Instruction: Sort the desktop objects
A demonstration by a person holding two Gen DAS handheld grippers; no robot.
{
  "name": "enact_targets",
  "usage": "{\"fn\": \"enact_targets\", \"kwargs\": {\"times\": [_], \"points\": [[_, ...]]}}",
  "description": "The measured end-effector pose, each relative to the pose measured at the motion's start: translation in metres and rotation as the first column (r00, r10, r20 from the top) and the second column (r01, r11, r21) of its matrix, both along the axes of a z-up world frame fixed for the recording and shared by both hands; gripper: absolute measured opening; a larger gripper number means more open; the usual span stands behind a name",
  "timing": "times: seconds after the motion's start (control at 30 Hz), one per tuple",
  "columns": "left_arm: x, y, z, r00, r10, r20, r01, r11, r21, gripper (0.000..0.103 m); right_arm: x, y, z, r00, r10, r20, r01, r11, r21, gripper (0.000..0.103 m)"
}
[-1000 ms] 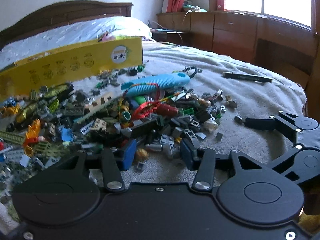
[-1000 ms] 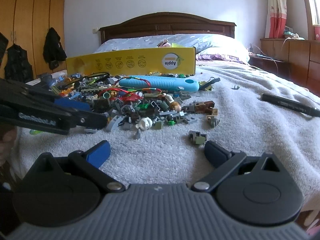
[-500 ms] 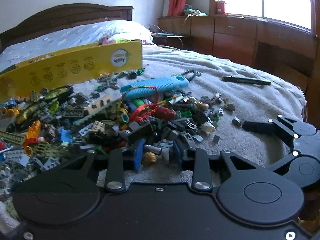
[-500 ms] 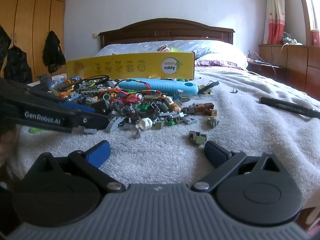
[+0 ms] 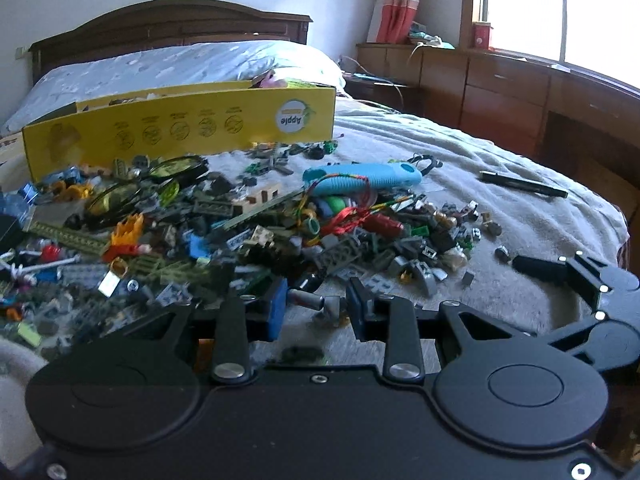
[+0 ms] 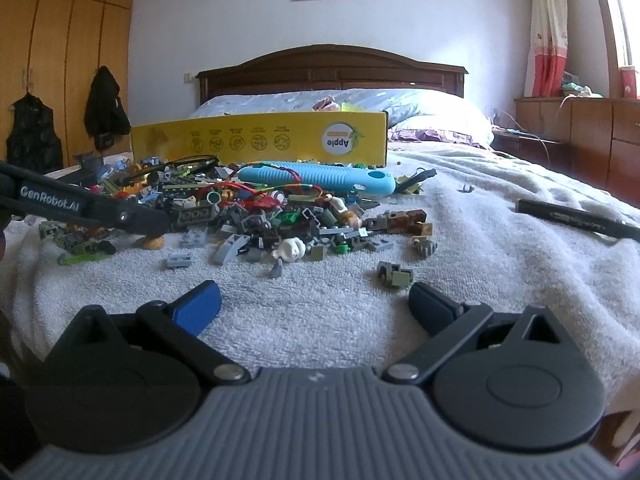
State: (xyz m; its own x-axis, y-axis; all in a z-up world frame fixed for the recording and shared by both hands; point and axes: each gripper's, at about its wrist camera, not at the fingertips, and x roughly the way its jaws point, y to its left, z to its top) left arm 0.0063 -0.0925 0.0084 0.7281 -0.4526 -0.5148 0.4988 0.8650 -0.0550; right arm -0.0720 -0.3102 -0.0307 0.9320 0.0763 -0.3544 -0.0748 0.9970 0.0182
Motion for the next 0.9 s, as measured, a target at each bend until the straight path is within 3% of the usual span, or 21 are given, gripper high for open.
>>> {"fn": "enact_targets", "kwargs": {"times": [0.17, 0.6, 0.7, 0.9], "points": [[-0.008, 0.004, -0.004, 1.0, -0.015, -0.008, 0.015, 1.0, -0.004, 0.031, -0.004, -0.004, 0.004, 1.0, 0.002, 0.001, -0.002, 0.999, 0.036, 0.103], [-0.021, 0.008, -0.01, 0.999, -0.041, -0.004, 0.041, 0.999, 0.004, 0.034, -0.008, 0.001, -0.001, 1.0, -0.024, 0.016, 0.024, 1.0, 0.016, 0.103], [-0.021, 0.012, -0.007, 1.0, -0.017, -0.004, 0.017, 1.0, -0.025, 0.026, -0.009, 0.002, -0.003, 0.999, -0.034, 0.031, 0.034, 0.999, 0.013, 0.103], [-0.018, 0.018, -0.002, 1.0, 0.003, -0.002, -0.003, 0.999, -0.046, 0.026, -0.008, 0.003, -0.002, 0.999, -0.039, 0.033, 0.038, 0.999, 0.015, 0.103]]}}
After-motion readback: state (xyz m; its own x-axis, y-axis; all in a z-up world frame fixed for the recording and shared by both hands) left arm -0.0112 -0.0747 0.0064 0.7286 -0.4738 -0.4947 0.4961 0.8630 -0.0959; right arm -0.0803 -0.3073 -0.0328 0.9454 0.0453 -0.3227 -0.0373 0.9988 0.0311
